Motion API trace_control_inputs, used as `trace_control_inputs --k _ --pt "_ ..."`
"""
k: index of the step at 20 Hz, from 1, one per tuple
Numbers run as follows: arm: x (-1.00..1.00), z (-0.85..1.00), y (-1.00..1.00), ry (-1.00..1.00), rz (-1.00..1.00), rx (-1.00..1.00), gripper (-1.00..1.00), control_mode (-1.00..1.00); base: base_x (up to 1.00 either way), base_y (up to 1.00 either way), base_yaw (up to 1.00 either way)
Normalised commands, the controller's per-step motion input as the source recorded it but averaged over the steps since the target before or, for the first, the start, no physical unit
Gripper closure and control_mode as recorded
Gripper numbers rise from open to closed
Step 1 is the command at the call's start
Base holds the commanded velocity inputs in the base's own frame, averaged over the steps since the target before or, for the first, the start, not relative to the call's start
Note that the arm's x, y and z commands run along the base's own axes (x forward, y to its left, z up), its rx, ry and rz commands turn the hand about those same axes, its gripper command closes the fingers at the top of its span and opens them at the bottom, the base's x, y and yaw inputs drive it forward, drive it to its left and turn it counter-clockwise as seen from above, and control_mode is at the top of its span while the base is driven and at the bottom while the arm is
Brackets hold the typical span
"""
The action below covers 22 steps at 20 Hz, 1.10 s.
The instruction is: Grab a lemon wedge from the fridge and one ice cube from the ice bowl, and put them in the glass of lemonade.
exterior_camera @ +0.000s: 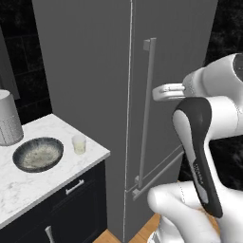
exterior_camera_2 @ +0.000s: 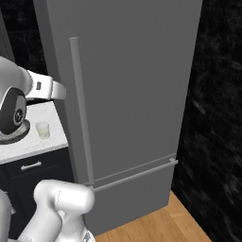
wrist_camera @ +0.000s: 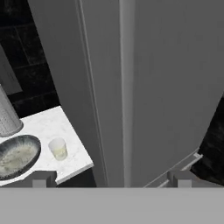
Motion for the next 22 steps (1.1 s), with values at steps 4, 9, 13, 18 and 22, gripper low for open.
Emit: trace_control_inputs --k 4,9,13,18,22 --pt "0.57 -0.20 -0.23 -0.01 0.12 0.02 -1.00 -1.00 0.00 0.00 0.00" --pt "1.00 -0.83 -0.19 0.10 0.19 0.01 -1.00 -1.00 0.00 0.00 0.00" --pt "1.00 -0.13 -0.15 0.17 0.21 0.02 -1.00 -1.00 0.00 0.00 0.00" --pt "0.71 0.00 -0.22 0.02 0.11 0.06 -1.00 -1.00 0.00 0.00 0.00" --pt "0.46 -0.08 0.01 0.00 0.00 0.04 -1.00 -1.00 0.00 0.00 0.00"
